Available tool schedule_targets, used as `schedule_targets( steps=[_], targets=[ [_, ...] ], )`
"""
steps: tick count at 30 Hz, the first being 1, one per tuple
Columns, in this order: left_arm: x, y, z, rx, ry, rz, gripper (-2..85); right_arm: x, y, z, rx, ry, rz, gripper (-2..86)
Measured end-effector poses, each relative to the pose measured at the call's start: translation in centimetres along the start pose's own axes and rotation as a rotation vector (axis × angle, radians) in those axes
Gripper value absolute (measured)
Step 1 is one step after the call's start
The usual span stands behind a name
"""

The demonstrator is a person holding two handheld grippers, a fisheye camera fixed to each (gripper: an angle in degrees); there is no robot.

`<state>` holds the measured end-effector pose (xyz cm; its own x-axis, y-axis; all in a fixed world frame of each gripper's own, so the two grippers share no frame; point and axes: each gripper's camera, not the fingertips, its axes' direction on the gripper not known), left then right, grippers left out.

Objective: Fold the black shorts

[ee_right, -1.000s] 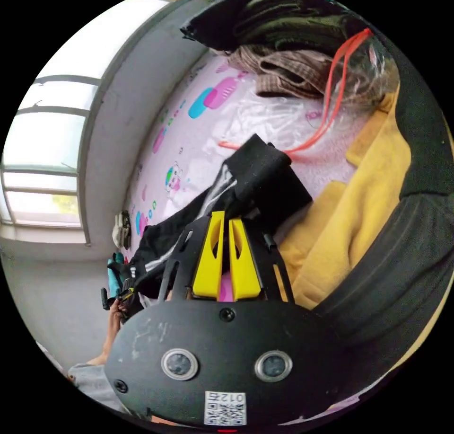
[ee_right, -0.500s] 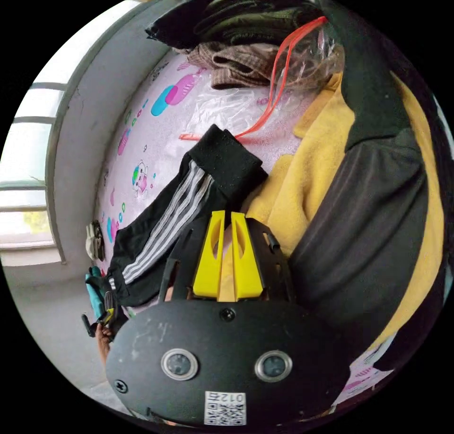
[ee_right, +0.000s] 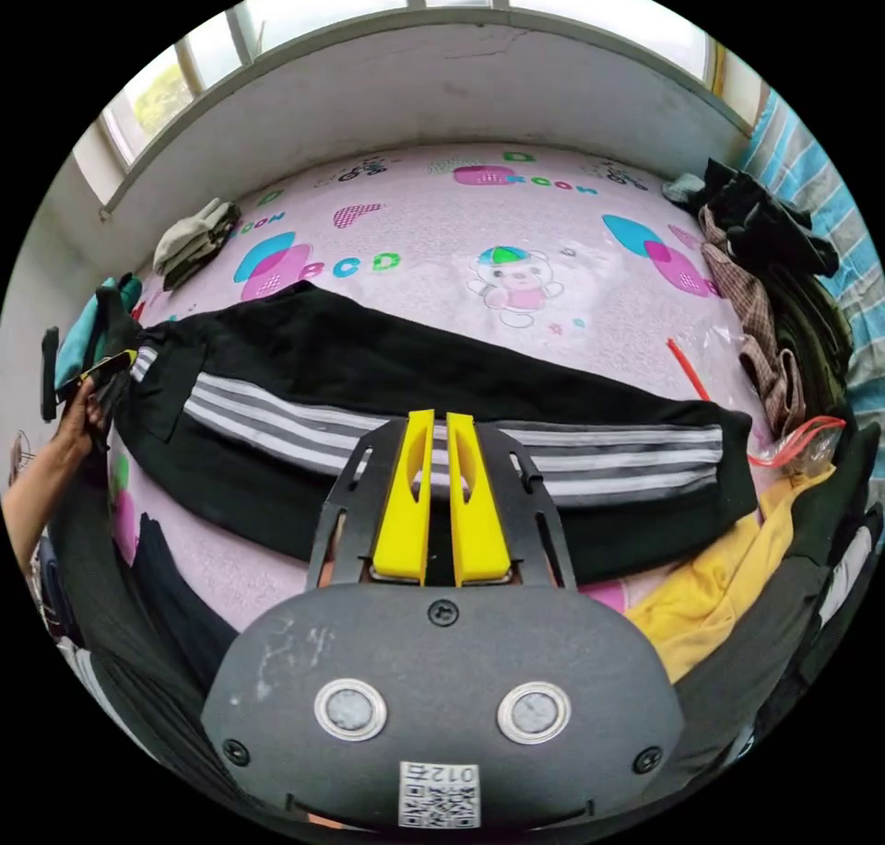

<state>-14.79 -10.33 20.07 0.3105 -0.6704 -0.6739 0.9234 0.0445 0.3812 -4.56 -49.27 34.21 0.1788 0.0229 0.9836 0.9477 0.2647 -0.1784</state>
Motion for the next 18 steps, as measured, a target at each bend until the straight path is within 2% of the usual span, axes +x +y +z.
schedule_targets(
  steps=[4,6,10,12,15,18],
  targets=[
    [-0.6,1.2,3.2,-0.058,0.083,-0.06,0.0,-2.6,-0.2,5.9,-0.042,-0.001,0.038,5.9],
    [-0.9,2.1,5.0,-0.09,0.1,-0.064,-0.1,-3.2,0.4,7.0,0.026,0.023,0.028,5.7],
    [0.3,5.1,5.1,0.043,0.03,0.106,-0.1,-4.6,2.3,9.8,0.126,0.051,-0.068,5.8],
    [0.4,5.9,5.1,0.075,0.02,0.084,0.0,-4.5,2.7,10.6,0.139,0.027,-0.073,6.1],
    [0.3,6.4,5.4,0.072,-0.002,0.09,0.0,-4.6,1.3,11.3,0.046,-0.057,-0.046,6.7],
    [-0.4,6.8,5.6,0.077,0.004,0.078,-0.1,-6.7,-1.5,11.2,0.111,-0.161,-0.103,6.5]
  ],
)
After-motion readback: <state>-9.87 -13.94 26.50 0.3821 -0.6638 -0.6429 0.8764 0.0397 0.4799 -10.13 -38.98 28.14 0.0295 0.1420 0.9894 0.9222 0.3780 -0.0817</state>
